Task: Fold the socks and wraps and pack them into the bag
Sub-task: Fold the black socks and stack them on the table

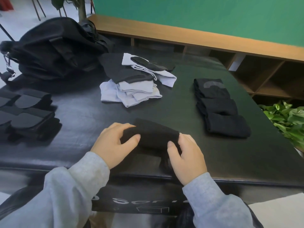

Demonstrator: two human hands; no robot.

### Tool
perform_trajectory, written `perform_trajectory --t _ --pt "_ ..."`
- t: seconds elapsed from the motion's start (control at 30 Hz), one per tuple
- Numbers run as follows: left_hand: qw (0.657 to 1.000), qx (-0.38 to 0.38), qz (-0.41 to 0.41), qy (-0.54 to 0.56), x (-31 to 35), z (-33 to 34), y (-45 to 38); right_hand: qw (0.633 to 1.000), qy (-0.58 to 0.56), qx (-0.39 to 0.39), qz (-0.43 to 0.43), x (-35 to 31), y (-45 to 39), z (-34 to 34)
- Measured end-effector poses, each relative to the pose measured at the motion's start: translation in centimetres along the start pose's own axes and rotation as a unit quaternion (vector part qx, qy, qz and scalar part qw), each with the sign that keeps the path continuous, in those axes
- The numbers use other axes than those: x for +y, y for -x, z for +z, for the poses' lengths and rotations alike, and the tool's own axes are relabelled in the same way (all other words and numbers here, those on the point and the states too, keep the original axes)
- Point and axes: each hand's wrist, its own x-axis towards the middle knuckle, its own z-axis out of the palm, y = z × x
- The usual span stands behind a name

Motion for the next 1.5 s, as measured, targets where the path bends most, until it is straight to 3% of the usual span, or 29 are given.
perform_trajectory --t 0.13,0.3,0.47,0.57,0.73,0.93,1.5 --pt "0.997 -0.033 -0.06 0.036 -0.2 -0.1 -1.3 0.999 -0.014 -0.009 0.048 -0.5 -0.7 -0.2" --pt "0.993 0.022 -0.084 -0.084 1.5 0.2 -2.1 0.998 0.015 -0.016 0.065 -0.9 -1.8 -0.5" --pt "0.98 0.038 -0.06 -0.186 2.3 0.3 -2.4 0.995 0.08 -0.003 0.066 -0.8 -2.5 -0.2" --pt "0.982 0.072 -0.031 -0.172 2.3 0.5 -2.2 0.993 0.089 0.025 0.067 -0.6 -2.5 0.4" --pt "0.98 0.052 0.03 -0.188 2.1 0.4 -2.0 0.982 0.055 0.163 -0.083 0.0 -2.1 1.7" --pt "0.983 0.013 0.09 -0.162 2.0 0.4 -1.3 0.972 0.085 0.105 -0.194 -0.4 -1.3 1.5" --pt "0.989 -0.016 0.068 -0.127 1.3 0.4 -1.0 0.962 0.14 0.15 -0.179 1.9 0.0 1.6"
